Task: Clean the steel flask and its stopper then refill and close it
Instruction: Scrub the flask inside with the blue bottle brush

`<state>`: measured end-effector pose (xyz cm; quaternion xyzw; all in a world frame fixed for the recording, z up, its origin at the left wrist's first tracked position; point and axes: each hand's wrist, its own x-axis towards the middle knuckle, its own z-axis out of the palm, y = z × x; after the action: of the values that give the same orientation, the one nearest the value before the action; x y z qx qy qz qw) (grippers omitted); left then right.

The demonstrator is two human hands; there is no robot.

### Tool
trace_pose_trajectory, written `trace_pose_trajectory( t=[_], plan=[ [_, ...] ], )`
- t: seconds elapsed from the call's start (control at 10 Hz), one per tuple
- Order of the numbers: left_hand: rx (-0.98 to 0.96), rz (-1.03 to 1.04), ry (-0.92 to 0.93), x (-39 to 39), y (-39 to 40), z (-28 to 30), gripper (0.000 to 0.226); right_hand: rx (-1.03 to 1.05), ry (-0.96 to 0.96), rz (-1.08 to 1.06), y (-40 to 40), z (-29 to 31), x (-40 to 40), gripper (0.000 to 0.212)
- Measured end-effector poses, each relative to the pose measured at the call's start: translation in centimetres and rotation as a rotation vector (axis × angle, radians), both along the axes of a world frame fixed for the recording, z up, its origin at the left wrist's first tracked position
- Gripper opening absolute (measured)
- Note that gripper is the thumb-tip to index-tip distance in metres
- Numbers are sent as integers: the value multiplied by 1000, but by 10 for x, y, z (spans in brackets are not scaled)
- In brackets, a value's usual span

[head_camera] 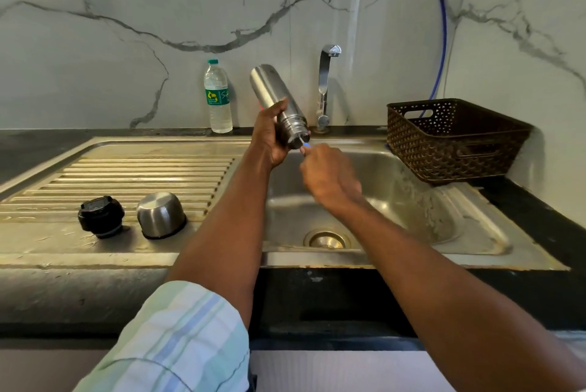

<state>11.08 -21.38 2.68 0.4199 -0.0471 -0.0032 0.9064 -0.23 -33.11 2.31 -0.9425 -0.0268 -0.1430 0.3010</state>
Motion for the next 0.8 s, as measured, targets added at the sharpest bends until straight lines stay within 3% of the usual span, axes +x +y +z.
trace_pose_trajectory(
  t=[0.1,0.3,0.4,0.5,0.6,0.7,0.8],
  plan=[
    [119,27,71,0,-3,-3,48,-82,-4,-77,10,-10,-1,33],
    [-37,-197,59,-3,1,-13,55,1822,817,418,7,-2,18,47],
    [25,-242,50,-3,-6,-13,53,1883,807,439,22,-2,11,36],
    [179,-129,50,-4,-15,-2,35,937,453,140,20,-6,11,31],
    [280,106,102,-2,-23,5,45,-113,32,-99,1,-16,11,31],
    [254,104,132,-5,-18,-1,51,-49,51,10,6,-12,3,30],
    [65,-66,76,-4,-6,-4,44,1202,572,343,15,2,10,37]
  ],
)
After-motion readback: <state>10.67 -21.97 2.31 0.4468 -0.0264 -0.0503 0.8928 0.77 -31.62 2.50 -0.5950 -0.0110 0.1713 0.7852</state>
